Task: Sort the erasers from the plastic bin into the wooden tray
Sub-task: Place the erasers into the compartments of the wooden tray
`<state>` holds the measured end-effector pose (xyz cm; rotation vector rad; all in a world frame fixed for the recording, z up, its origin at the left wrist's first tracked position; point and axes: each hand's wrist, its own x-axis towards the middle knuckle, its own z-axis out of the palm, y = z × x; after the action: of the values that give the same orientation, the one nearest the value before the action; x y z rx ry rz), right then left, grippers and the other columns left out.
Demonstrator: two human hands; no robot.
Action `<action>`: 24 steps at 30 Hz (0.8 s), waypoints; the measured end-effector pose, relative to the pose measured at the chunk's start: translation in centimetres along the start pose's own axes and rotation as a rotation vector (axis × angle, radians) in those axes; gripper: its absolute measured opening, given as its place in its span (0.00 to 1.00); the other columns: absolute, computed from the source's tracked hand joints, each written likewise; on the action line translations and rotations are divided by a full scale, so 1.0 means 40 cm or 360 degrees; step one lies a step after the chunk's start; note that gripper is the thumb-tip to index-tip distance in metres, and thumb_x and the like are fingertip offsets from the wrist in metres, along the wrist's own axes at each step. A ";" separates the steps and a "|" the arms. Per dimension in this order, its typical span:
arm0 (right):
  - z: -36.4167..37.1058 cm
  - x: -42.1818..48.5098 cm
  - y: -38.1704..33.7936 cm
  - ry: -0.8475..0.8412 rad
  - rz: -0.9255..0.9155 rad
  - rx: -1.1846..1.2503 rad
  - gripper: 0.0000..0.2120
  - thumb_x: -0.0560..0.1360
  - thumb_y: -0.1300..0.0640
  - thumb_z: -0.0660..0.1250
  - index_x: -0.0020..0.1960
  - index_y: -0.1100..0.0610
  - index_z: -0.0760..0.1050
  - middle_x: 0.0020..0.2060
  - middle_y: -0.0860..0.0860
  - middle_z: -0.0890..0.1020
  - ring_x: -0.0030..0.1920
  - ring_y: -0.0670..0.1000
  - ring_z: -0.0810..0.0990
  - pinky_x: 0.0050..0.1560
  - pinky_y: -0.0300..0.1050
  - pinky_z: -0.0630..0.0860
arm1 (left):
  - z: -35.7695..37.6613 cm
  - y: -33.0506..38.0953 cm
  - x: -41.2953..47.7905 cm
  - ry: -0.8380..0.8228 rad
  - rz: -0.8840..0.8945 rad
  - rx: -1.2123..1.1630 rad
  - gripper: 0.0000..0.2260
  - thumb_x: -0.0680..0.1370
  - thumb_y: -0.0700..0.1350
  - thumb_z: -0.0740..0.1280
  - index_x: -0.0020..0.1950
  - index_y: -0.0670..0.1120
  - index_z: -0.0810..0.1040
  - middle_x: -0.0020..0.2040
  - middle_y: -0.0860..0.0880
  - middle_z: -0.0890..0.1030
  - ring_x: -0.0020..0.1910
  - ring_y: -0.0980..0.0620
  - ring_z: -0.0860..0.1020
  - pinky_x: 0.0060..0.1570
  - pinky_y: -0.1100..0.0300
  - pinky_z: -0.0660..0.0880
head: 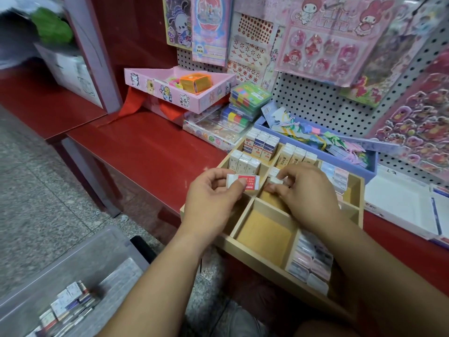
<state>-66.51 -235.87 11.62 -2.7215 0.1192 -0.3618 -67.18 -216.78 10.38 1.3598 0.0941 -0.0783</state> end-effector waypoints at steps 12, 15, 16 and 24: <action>-0.008 -0.002 -0.026 0.0020 0.0055 0.0269 0.07 0.76 0.45 0.72 0.45 0.47 0.77 0.38 0.44 0.79 0.41 0.48 0.79 0.41 0.48 0.77 | 0.001 0.004 -0.001 -0.0026 0.0011 -0.0047 0.08 0.76 0.38 0.74 0.53 0.39 0.80 0.41 0.44 0.85 0.41 0.51 0.83 0.50 0.55 0.82; -0.023 -0.033 -0.075 -0.0176 0.0156 0.0941 0.04 0.78 0.49 0.71 0.46 0.48 0.82 0.38 0.45 0.83 0.39 0.45 0.81 0.40 0.41 0.78 | 0.002 0.007 -0.004 -0.0058 0.0009 -0.0096 0.09 0.73 0.36 0.76 0.51 0.39 0.80 0.38 0.47 0.85 0.39 0.53 0.83 0.48 0.57 0.82; -0.022 -0.039 -0.085 -0.0232 0.0177 0.1039 0.02 0.77 0.51 0.73 0.47 0.48 0.82 0.39 0.47 0.84 0.40 0.46 0.83 0.41 0.42 0.80 | 0.001 0.010 -0.005 -0.0063 0.0012 -0.0097 0.10 0.72 0.36 0.76 0.51 0.39 0.80 0.38 0.47 0.85 0.39 0.53 0.83 0.48 0.58 0.82; -0.057 -0.051 -0.084 -0.0333 0.0564 0.1581 0.12 0.70 0.58 0.78 0.52 0.58 0.82 0.44 0.59 0.86 0.35 0.49 0.81 0.33 0.38 0.76 | -0.008 0.013 -0.008 -0.0071 -0.0016 -0.0117 0.09 0.76 0.33 0.73 0.55 0.35 0.80 0.41 0.41 0.85 0.43 0.47 0.83 0.50 0.57 0.83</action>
<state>-68.98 -233.36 14.47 -1.6954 0.2721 -0.0026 -67.43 -216.36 10.87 1.2837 0.0656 -0.1126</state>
